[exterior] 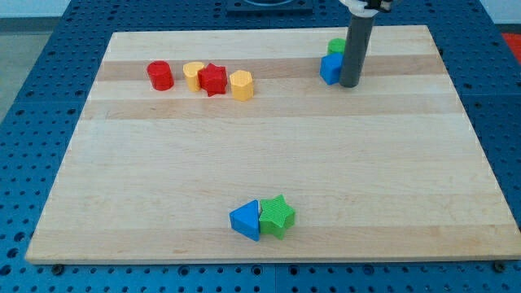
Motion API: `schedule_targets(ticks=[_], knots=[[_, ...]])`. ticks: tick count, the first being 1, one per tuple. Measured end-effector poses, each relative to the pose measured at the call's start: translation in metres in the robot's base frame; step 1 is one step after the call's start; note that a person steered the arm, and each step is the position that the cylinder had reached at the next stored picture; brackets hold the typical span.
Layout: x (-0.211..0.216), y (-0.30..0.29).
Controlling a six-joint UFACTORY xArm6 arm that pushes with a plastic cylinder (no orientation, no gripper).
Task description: Place the green star below the blue cube
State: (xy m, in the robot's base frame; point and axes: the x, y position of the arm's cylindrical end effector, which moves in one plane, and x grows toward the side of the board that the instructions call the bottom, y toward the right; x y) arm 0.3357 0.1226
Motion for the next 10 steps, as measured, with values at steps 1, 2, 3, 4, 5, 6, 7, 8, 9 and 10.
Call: schedule_targets(ticks=[1, 2, 3, 4, 5, 6, 7, 8, 9, 10], knots=[[0.000, -0.011], [0.000, -0.023], [0.016, -0.010], [0.060, 0.040], [0.113, 0.042], [0.196, 0.055], [0.247, -0.004], [0.283, -0.078], [0.283, -0.085], [0.269, -0.122]])
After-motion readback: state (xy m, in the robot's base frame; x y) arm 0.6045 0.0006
